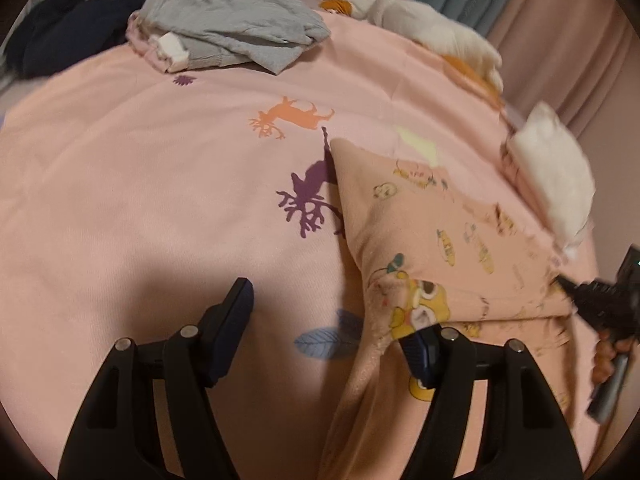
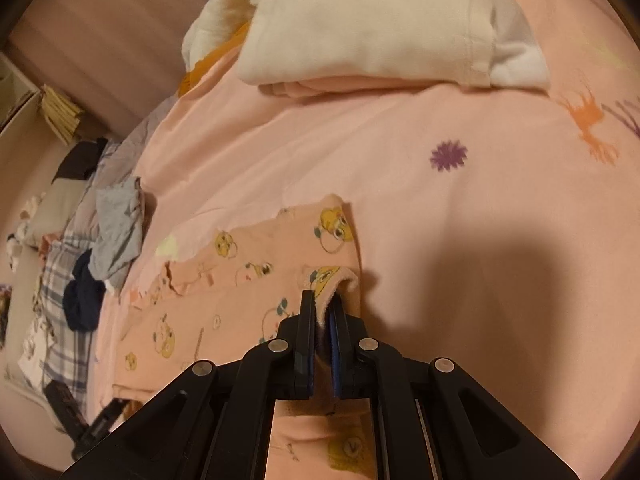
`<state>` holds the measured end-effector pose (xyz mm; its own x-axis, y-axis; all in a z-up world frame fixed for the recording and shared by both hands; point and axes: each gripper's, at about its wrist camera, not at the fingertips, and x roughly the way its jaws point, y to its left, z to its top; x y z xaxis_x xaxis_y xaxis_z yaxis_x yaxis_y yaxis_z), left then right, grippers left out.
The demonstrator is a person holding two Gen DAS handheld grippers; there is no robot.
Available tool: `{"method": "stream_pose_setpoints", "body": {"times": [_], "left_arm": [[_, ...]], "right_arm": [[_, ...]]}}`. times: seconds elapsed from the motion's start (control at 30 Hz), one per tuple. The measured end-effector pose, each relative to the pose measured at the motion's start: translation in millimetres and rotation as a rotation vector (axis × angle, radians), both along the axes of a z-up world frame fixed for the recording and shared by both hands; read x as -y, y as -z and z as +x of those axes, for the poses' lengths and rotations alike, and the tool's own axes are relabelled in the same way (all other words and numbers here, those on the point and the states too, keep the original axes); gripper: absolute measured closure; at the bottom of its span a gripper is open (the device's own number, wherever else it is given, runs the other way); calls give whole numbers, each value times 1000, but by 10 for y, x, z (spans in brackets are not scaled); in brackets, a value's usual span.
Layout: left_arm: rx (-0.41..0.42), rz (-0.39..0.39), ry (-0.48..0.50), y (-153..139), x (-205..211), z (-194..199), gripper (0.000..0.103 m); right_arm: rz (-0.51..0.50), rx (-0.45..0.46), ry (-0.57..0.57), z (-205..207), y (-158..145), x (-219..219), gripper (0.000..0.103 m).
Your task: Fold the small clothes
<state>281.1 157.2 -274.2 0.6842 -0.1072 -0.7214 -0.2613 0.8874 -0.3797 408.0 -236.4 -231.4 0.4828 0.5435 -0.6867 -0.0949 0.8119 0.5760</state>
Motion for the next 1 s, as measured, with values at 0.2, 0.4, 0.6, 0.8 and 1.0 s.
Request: {"method": "stream_pose_setpoints", "body": {"times": [0.2, 0.4, 0.6, 0.8, 1.0], "left_arm": [[6, -28, 20, -25, 9, -21, 38], [-51, -87, 64, -100, -147, -215, 36], [-73, 83, -18, -492, -314, -438, 36], [84, 158, 113, -860, 195, 4, 50], [-138, 48, 175, -50, 125, 541, 75]], "right_arm": [[-118, 13, -48, -25, -17, -226, 94], [-88, -24, -6, -22, 106, -82, 94], [-169, -10, 4, -119, -162, 10, 89], [-165, 100, -52, -264, -459, -188, 89], [-242, 15, -96, -171, -61, -454, 89]]}}
